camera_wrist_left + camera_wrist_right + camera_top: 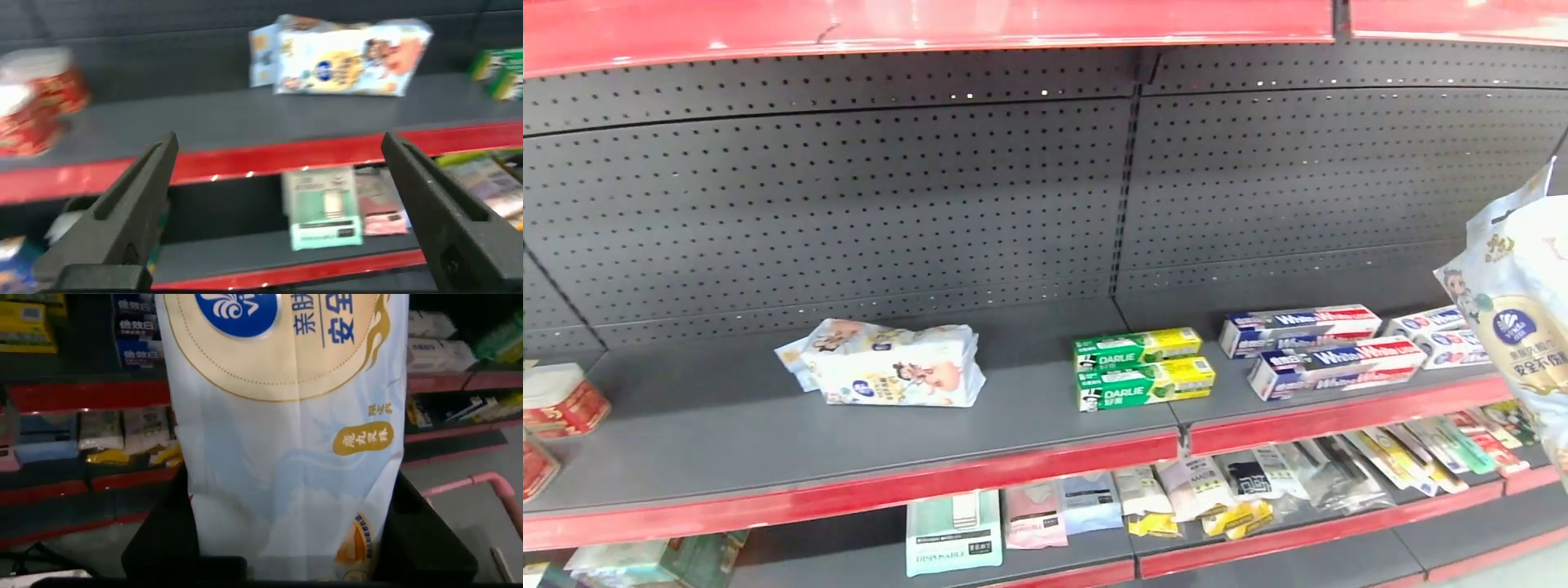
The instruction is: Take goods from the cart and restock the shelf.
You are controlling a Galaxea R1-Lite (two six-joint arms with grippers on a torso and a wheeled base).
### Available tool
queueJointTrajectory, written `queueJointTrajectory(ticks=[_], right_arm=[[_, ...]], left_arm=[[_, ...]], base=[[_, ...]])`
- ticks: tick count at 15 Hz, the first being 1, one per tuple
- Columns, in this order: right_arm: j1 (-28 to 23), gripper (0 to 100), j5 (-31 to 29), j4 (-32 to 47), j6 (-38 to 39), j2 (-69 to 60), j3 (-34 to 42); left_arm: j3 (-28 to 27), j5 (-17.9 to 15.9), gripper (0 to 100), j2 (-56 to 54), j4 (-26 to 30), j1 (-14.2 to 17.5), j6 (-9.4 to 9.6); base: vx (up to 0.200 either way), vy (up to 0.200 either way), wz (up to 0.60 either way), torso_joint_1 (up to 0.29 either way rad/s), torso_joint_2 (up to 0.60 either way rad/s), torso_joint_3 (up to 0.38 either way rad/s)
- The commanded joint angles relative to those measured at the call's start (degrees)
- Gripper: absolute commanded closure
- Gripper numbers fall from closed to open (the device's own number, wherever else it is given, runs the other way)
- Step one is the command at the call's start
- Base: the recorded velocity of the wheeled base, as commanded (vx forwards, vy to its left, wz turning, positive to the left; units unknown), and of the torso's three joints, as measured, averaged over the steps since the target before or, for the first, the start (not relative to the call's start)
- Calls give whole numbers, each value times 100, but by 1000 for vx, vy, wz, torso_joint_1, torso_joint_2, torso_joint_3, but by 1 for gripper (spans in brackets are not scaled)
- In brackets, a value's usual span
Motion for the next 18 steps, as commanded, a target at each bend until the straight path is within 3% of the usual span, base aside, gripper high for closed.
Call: queueJointTrajectory(ticks=[1,6,10,13,18], right_arm=[[46,100,-2,2,1,16,9],[81,100,68,2,-122,-107,282],[151,100,903,-16,-25,-520,651],[248,100,1677,-280,783,-634,704],[257,100,1993,-710,968,-1294,1372]], left_arm=[[0,1,0,7,0,1,-1],[0,1,0,7,0,1,-1],[0,1,0,7,0,1,8],[0,-25,0,7,9,1,26],[0,-25,0,315,18,-7,35]], base=[[0,0,600,7,2,2],[0,0,120,0,0,1],[0,0,0,0,0,0],[0,0,0,0,0,0],[0,0,0,0,0,0]])
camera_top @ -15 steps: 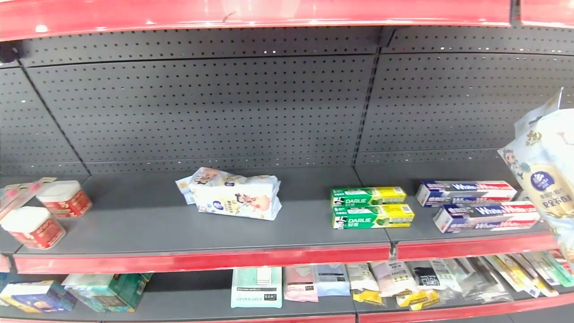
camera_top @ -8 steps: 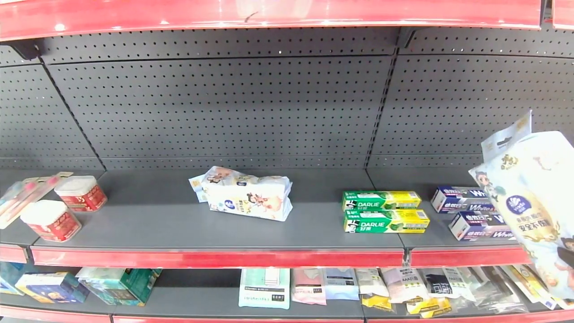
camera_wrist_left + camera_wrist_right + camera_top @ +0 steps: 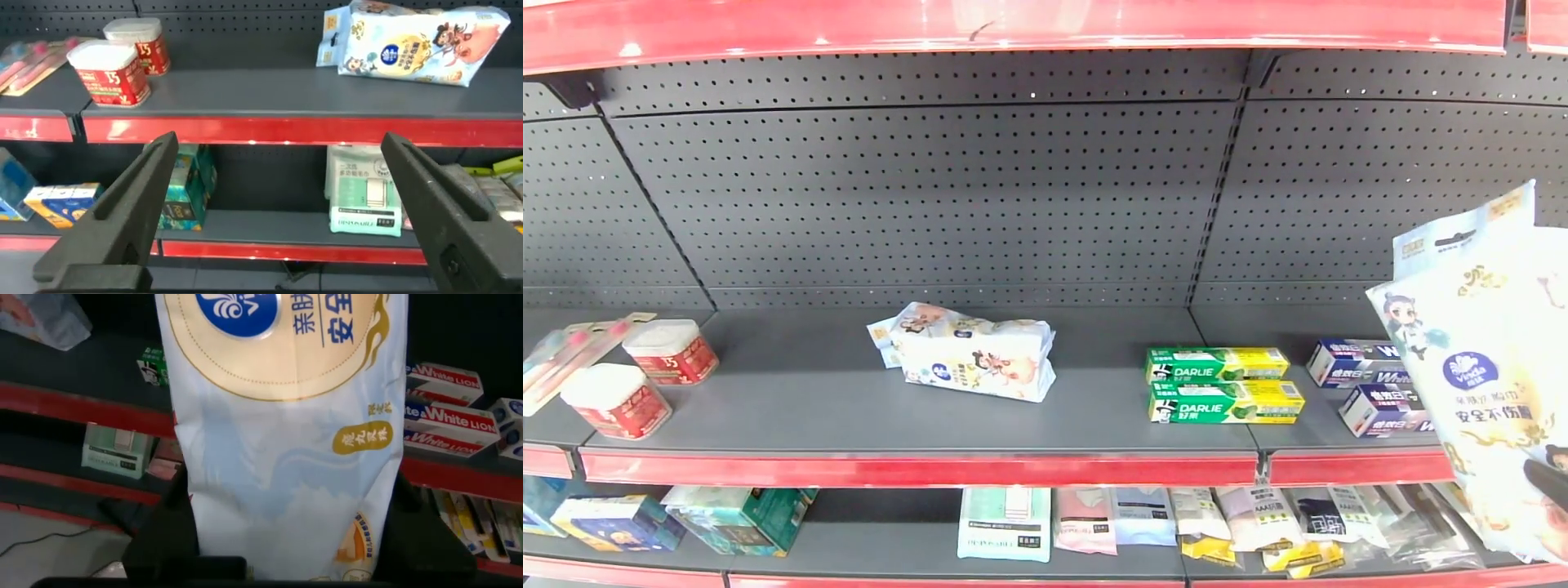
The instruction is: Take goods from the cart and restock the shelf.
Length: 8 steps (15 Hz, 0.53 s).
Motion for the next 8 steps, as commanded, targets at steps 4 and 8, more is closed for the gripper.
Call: queueJointTrajectory(ticks=[4,8], right_arm=[[-23,100,102,33,238,-430,80],[-85,100,-170,24,-61,-509,299]], left_arm=[[-984,-267,0,991,87,-272,286],[-2531,-74,0,3549,-80,-185,-813]], base=[[0,0,0,0,0,0],[0,0,0,0,0,0]])
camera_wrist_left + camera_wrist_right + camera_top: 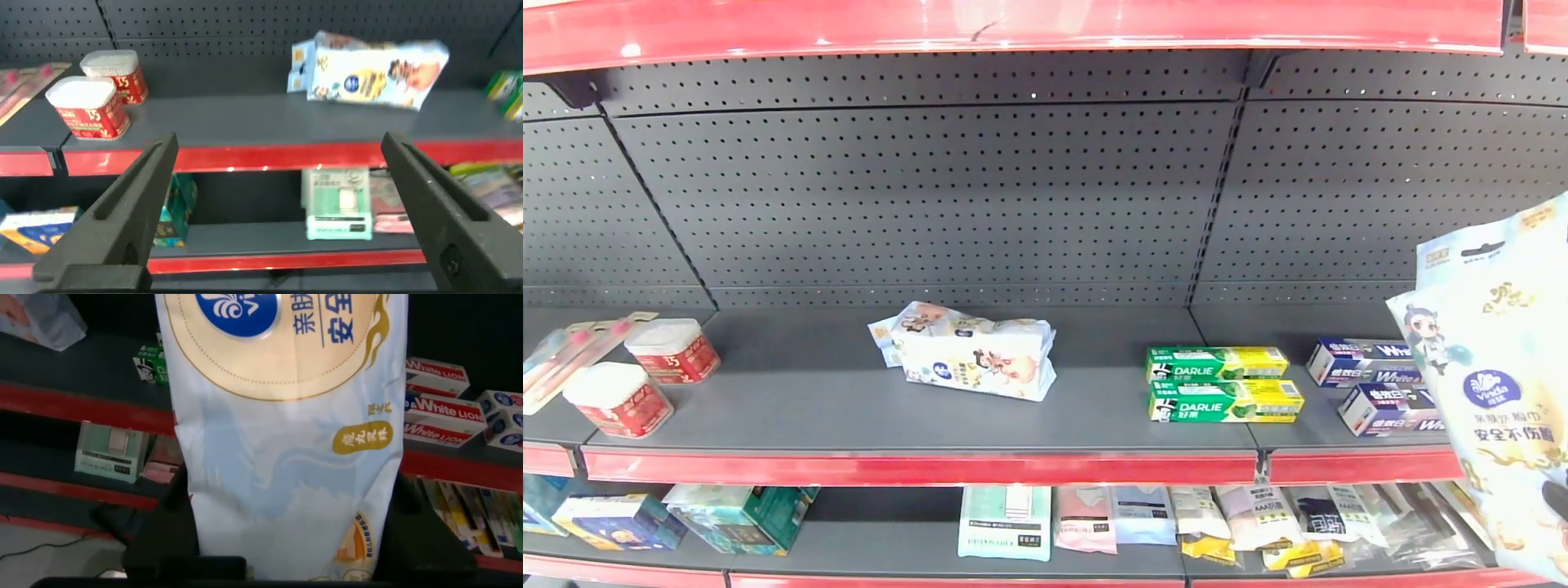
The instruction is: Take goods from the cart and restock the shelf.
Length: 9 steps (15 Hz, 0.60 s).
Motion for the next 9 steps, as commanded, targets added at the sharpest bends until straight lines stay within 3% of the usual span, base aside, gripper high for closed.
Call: queueJointTrajectory(ticks=[1,4,6,7,8,9], right_arm=[[-8,100,-74,0,-22,-113,28],[-17,100,-241,0,-48,-192,-60],[-8,100,-408,0,-92,-227,-33],[-8,100,-416,18,-92,-280,-7],[-8,100,-416,18,-92,-280,-7],[-8,100,-416,18,-92,-262,-16]], left_arm=[[-1200,190,0,2695,-298,69,-535],[-1068,384,0,4128,-886,377,-526],[-1068,50,0,4892,-1502,508,-166],[-1077,-1260,0,5596,-2091,878,713],[-1165,-2209,0,6149,-2442,1273,1627],[-1367,-2807,0,6677,-2627,1590,2304]], base=[[0,0,0,0,0,0],[0,0,0,0,0,0],[0,0,0,0,0,0],[0,0,0,0,0,0],[0,0,0,0,0,0],[0,0,0,0,0,0]])
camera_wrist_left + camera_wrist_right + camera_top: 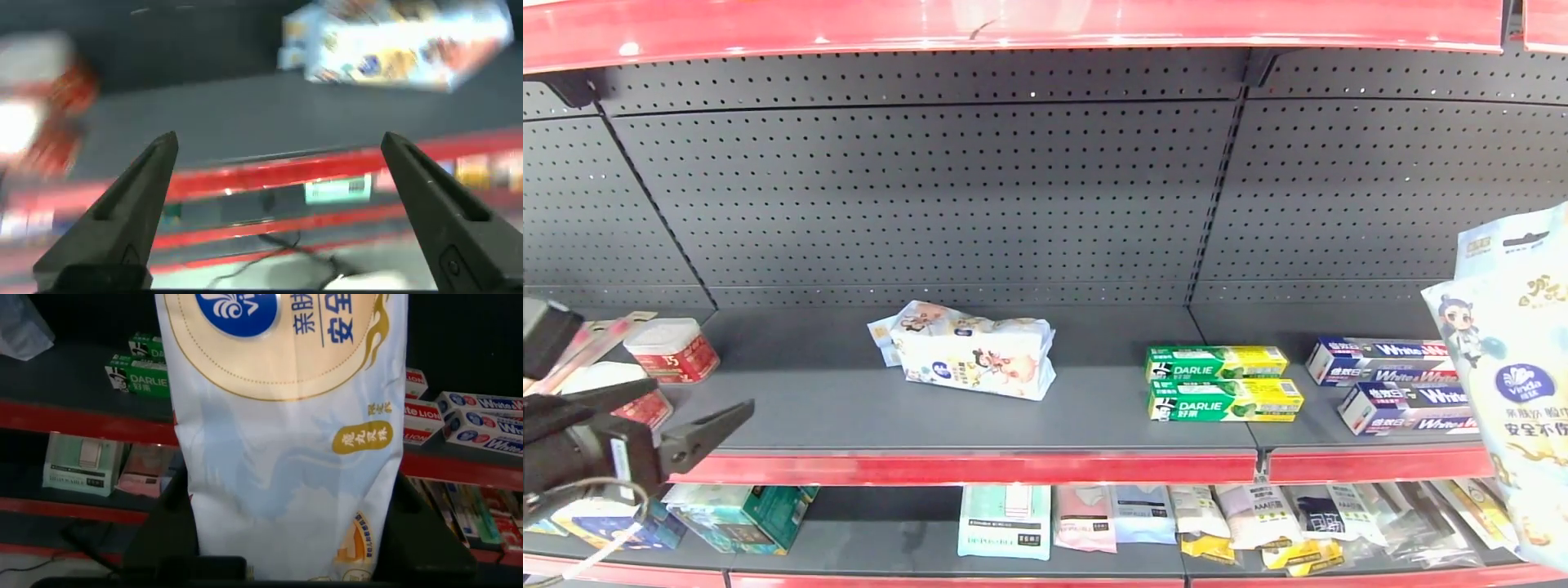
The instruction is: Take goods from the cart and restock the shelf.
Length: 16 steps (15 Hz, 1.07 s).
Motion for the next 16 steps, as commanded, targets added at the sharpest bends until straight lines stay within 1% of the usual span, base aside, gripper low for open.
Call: queueJointTrajectory(ticks=[1,2,3,4,5,6,8,9,10,12,13,14,15,16], right_arm=[[1,100,-7,7,1,8,24],[1,100,-7,7,1,16,77],[-8,100,-7,16,1,34,121],[-8,100,-7,60,1,34,165],[-8,100,-7,112,-8,25,200],[-8,100,-7,139,-8,25,253],[-8,100,-7,156,-8,69,305],[-8,100,-7,148,-17,104,358],[-8,100,-7,148,-17,131,393],[-8,100,-7,148,-26,148,420],[-8,100,-7,148,-26,148,420],[-8,100,-16,148,-34,148,428],[-8,100,-16,148,-61,148,428],[-8,100,-60,148,-61,148,437]], left_arm=[[-818,-1807,0,2374,-702,1120,1896],[-1407,-2220,0,2875,-658,1199,2195],[-1917,-2598,0,3200,-482,1129,2203],[-2330,-2800,0,3429,-165,989,2256],[-2708,-2897,0,3675,195,830,2362],[-3024,-3020,0,3991,388,734,2696],[-3490,-3248,0,4651,476,707,3504],[-3631,-3363,0,4844,590,699,3706],[-3833,-3573,0,4967,872,593,3785],[-4211,-3960,0,5064,1329,417,3803],[-4518,-4022,0,5310,1452,329,3873],[-4729,-4048,0,5512,1469,268,4040],[-4852,-4074,0,5617,1496,162,4128],[-4888,-4145,0,5670,1496,48,4137]], base=[[0,0,0,0,0,0],[0,0,0,0,0,0],[0,0,0,0,0,0],[0,0,0,0,0,0],[0,0,0,0,0,0],[0,0,0,0,0,0],[0,0,0,0,0,0],[0,0,0,0,0,0],[0,0,0,0,0,0],[0,0,0,0,0,0],[0,0,0,0,0,0],[0,0,0,0,0,0],[0,0,0,0,0,0],[0,0,0,0,0,0]])
